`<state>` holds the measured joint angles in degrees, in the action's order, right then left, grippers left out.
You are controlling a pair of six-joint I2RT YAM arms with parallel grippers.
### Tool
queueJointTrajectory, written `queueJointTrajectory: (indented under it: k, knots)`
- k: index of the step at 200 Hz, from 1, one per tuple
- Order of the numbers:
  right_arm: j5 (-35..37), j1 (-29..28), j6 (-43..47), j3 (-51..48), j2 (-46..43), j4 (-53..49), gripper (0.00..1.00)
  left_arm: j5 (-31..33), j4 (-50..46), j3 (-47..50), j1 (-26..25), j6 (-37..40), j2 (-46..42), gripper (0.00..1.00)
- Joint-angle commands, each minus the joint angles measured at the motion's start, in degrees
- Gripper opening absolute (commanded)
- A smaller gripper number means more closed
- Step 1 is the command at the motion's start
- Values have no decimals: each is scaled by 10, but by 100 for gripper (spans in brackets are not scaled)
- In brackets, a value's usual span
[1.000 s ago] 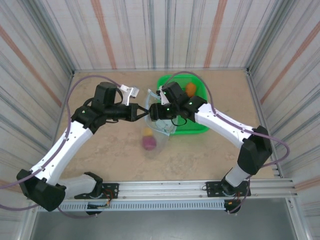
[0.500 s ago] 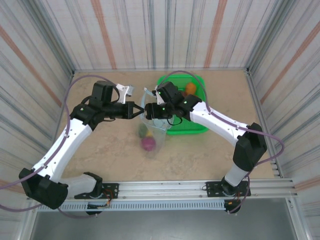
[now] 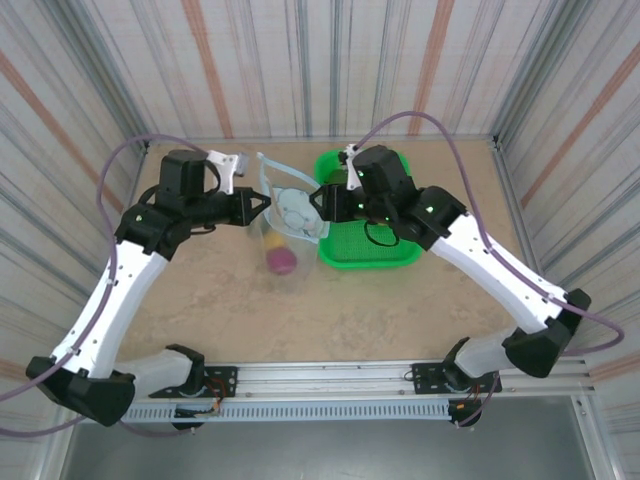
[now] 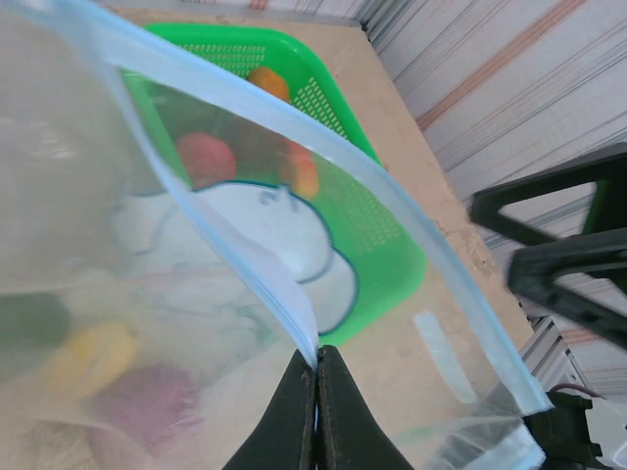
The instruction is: Place the food in the zip-top bag and seal the zipper
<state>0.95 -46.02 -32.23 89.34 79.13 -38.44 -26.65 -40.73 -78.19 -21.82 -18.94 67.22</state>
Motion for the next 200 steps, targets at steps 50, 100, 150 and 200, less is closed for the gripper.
queueJointTrajectory:
  k: [50,100,150,200]
  knots:
    - [112,116,-18,-70,-46,-109,69,-72,-4,-48,-55,24,146,0]
    - [55,196,-12,-53,94,-111,66,-128,68,4,-43,-18,140,0]
    - [84,222,-8,34,293,-91,57,-87,99,94,-23,-49,63,0]
    - [124,251,-3,80,384,-73,54,-107,137,127,1,-61,56,0]
